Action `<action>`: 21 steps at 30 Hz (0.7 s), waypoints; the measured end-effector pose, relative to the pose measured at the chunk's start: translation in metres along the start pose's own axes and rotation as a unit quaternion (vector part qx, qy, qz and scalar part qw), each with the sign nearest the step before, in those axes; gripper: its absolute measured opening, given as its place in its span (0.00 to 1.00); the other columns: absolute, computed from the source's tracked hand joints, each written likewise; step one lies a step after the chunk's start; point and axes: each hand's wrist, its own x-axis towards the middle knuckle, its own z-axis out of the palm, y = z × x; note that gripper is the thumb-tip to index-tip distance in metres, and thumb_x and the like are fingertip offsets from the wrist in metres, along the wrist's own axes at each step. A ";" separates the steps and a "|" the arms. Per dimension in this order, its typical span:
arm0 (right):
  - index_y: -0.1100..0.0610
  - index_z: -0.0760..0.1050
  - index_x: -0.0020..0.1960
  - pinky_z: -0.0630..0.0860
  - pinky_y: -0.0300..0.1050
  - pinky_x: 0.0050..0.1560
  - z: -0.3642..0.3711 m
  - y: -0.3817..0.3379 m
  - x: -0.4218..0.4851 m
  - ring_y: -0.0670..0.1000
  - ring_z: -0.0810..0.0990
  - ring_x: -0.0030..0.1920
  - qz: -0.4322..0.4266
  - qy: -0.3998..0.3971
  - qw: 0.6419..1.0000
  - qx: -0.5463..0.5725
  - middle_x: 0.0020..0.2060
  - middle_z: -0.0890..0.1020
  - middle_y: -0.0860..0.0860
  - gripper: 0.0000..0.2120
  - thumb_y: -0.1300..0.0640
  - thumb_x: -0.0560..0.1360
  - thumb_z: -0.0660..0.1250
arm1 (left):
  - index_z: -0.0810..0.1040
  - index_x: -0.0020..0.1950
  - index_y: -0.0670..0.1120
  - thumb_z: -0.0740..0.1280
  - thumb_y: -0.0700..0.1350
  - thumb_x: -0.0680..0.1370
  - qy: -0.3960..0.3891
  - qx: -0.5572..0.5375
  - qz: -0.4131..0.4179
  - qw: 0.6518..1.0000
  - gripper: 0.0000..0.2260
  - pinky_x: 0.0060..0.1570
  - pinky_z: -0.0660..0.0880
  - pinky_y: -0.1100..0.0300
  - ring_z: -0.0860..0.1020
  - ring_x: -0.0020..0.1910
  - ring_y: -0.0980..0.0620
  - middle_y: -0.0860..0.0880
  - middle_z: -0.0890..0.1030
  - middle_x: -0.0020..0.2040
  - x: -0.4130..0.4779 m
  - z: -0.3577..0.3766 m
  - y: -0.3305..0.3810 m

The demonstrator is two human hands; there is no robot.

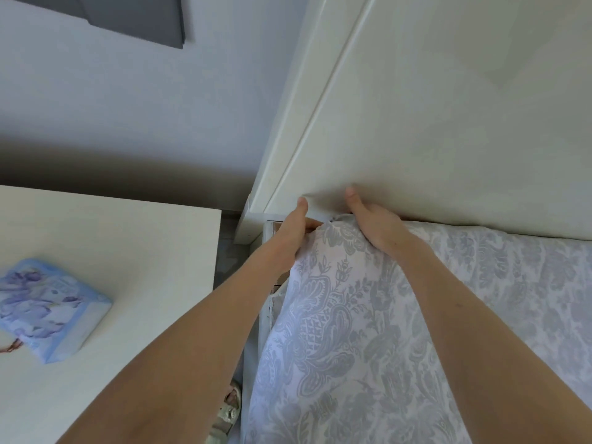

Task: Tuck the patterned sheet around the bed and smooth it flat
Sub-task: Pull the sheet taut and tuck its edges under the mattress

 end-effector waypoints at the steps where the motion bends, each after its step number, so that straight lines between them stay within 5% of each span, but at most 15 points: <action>1: 0.62 0.79 0.56 0.63 0.53 0.69 0.009 0.000 0.003 0.59 0.77 0.59 -0.017 0.087 0.995 -0.043 0.56 0.80 0.61 0.32 0.42 0.82 0.44 | 0.80 0.48 0.42 0.44 0.64 0.79 0.003 -0.012 -0.004 1.000 0.33 0.53 0.75 0.54 0.79 0.52 0.45 0.42 0.82 0.51 0.004 -0.004 -0.003; 4: 0.61 0.77 0.31 0.72 0.46 0.41 0.035 0.000 -0.008 0.58 0.76 0.27 -0.063 0.412 0.907 -0.056 0.24 0.77 0.56 0.27 0.52 0.82 0.50 | 0.80 0.51 0.41 0.43 0.63 0.80 -0.015 -0.066 -0.019 0.998 0.33 0.48 0.75 0.57 0.79 0.49 0.47 0.43 0.82 0.49 0.012 -0.013 -0.012; 6: 0.60 0.75 0.30 0.70 0.46 0.40 0.048 0.000 -0.015 0.55 0.73 0.26 -0.100 0.396 0.913 0.012 0.23 0.76 0.52 0.29 0.49 0.80 0.47 | 0.78 0.55 0.40 0.41 0.62 0.81 -0.050 -0.106 -0.026 0.993 0.33 0.50 0.74 0.55 0.79 0.50 0.46 0.43 0.81 0.51 0.014 -0.018 -0.018; 10: 0.63 0.80 0.41 0.69 0.47 0.53 0.065 -0.009 0.000 0.54 0.79 0.42 -0.163 0.218 0.960 0.063 0.35 0.83 0.54 0.36 0.41 0.77 0.41 | 0.79 0.52 0.40 0.42 0.61 0.81 -0.063 -0.145 -0.031 0.987 0.33 0.53 0.74 0.52 0.78 0.53 0.44 0.41 0.81 0.52 0.025 -0.032 -0.023; 15: 0.59 0.73 0.41 0.66 0.43 0.37 0.086 -0.004 0.005 0.48 0.72 0.33 -0.185 0.340 0.898 0.207 0.30 0.75 0.47 0.20 0.47 0.78 0.50 | 0.77 0.59 0.40 0.45 0.59 0.81 -0.053 -0.205 -0.040 0.976 0.29 0.55 0.72 0.51 0.77 0.54 0.44 0.41 0.80 0.56 0.045 -0.046 -0.037; 18: 0.63 0.74 0.44 0.73 0.51 0.45 0.107 0.001 0.004 0.48 0.70 0.36 -0.121 0.431 0.871 0.204 0.34 0.75 0.49 0.17 0.52 0.78 0.52 | 0.74 0.64 0.40 0.45 0.59 0.81 -0.040 -0.246 -0.044 0.968 0.29 0.52 0.73 0.50 0.77 0.54 0.43 0.40 0.79 0.56 0.058 -0.054 -0.048; 21: 0.65 0.75 0.44 0.73 0.64 0.50 0.127 -0.001 0.016 0.47 0.70 0.38 -0.109 0.425 0.874 0.209 0.36 0.76 0.50 0.18 0.53 0.77 0.53 | 0.75 0.61 0.42 0.45 0.61 0.80 -0.039 -0.261 -0.047 0.963 0.29 0.57 0.71 0.48 0.75 0.59 0.41 0.40 0.78 0.59 0.072 -0.063 -0.052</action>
